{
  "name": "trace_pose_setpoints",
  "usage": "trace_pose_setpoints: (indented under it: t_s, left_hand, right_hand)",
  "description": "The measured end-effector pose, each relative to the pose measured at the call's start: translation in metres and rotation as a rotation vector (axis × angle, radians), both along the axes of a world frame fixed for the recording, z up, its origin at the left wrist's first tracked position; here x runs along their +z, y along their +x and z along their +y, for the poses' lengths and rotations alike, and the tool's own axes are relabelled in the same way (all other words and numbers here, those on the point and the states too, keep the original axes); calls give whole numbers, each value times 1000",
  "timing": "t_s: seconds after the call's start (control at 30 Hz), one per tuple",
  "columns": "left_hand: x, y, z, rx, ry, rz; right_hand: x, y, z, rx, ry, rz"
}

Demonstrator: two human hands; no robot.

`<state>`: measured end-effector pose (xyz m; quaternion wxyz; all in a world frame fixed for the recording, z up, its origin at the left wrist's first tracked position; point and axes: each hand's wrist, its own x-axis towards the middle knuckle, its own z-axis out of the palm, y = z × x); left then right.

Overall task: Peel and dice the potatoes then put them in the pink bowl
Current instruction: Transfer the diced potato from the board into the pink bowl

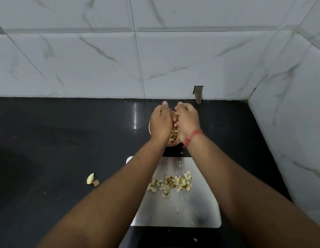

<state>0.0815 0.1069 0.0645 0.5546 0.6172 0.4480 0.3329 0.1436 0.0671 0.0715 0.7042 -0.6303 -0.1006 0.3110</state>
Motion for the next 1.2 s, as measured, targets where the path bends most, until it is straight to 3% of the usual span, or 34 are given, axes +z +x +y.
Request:
trace_pose_setpoints:
  t_s: [0.07,0.13,0.37,0.57,0.63,0.93,1.1,1.2]
  left_hand:
    - [-11,6,16,-57,-20,137]
    - [-23,4,26,-106,-38,233]
    - [-32,-10,32,-170,260,419]
    - [-28,-16,28,-349,131,378]
    - [-32,-19,28,-395,194,370]
    - [-29,-18,14,-170,393,319]
    - [-20,-16,6,-50,484,533]
    - [-16,-12,-2,-76,496,622]
  right_hand:
    - [-5,12,13,184,-328,-440]
    - [-12,21,18,376,-575,-741]
    - [-28,25,11,473,-698,-1131]
    - [-31,23,3,409,-638,-1054]
    - [-29,25,1,311,-556,-941]
    - [-30,17,-8,310,-461,-754]
    - [-27,23,-17,209,-414,-660]
    - [-28,30,-30,151,-423,-704]
